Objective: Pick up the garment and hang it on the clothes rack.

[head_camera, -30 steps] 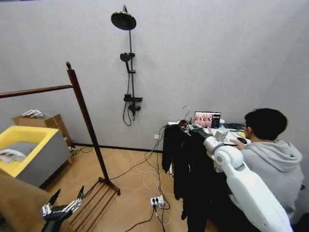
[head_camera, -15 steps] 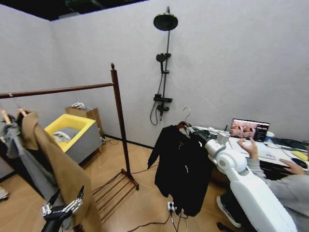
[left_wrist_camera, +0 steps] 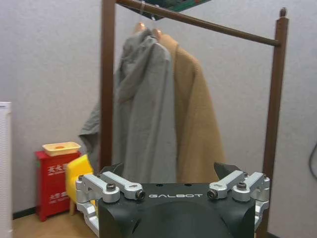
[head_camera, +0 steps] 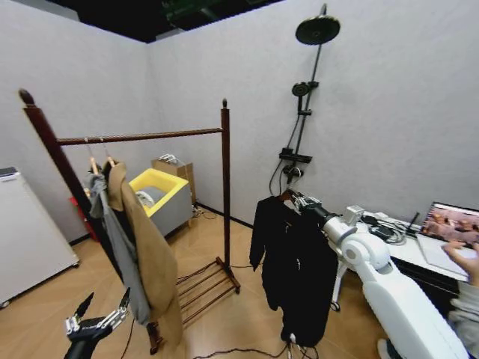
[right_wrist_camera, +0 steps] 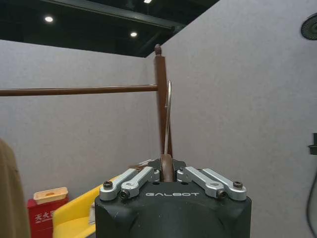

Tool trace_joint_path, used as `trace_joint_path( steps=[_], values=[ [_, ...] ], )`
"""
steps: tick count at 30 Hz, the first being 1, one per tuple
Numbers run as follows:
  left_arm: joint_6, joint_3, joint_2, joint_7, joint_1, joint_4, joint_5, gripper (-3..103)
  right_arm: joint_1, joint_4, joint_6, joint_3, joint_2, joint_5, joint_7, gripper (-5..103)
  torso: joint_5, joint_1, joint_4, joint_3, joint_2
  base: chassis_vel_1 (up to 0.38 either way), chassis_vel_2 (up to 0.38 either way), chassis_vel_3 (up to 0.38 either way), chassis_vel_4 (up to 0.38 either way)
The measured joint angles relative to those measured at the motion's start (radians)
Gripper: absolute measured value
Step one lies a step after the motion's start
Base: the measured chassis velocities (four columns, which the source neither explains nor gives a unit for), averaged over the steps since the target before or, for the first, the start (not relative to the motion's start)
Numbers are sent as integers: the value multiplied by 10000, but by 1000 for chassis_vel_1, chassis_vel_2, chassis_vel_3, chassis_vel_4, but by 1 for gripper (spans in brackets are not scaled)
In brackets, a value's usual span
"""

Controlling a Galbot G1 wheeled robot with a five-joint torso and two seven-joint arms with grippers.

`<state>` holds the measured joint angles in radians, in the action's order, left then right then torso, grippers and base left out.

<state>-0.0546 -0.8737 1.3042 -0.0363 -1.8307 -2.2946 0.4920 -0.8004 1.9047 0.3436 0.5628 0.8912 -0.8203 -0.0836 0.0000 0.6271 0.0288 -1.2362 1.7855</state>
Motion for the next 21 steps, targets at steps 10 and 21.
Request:
trace_joint_path(
  steps=[10, 21],
  values=[
    [0, 0, 0, 0, 0, 0, 0, 100, -48, 77, -12, 20, 25, -1, 6, 9, 0, 0, 0, 0, 0, 130, 117, 136, 120],
    [0, 0, -1, 0, 0, 0, 0, 100, -159, 92, -50, 170, -5, -13, 42, 9, 0, 0, -1, -1, 0, 127, 128, 122, 119]
  ],
)
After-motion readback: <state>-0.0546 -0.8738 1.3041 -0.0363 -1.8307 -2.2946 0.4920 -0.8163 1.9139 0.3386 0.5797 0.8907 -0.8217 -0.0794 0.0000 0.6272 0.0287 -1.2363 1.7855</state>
